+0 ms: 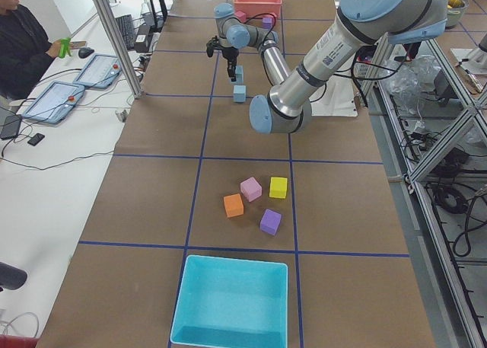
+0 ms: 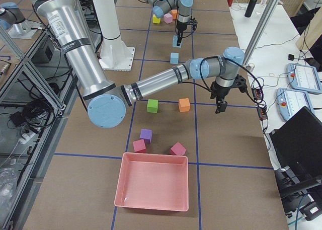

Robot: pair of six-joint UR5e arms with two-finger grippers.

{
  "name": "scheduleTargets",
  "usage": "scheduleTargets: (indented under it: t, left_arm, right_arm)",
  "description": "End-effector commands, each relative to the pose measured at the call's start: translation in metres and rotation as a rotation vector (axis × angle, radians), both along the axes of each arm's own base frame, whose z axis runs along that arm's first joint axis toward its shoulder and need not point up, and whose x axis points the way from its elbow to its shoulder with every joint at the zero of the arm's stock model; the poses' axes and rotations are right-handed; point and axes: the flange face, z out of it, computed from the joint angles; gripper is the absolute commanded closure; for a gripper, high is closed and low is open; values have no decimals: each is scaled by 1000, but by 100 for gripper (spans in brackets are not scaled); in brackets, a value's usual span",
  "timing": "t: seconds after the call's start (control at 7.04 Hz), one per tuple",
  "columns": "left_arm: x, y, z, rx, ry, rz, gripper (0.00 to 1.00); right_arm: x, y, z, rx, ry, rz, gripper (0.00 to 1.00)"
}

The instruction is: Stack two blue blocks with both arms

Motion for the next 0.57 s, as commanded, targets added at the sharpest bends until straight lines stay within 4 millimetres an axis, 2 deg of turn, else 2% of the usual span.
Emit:
scheduleTargets:
  t: [0.0,0.28,0.43]
  left_arm:
    - [31,4,12,4,7,-1,48]
    - [42,1,26,3,21,-14,48]
    - [45,4,26,-6,45,-30,48]
  right_arm:
    - [40,3,36,-12,0,-8,0]
    - [41,6,41,-15,-1,-8,0]
    - [41,6,40,-14,-1,-8,0]
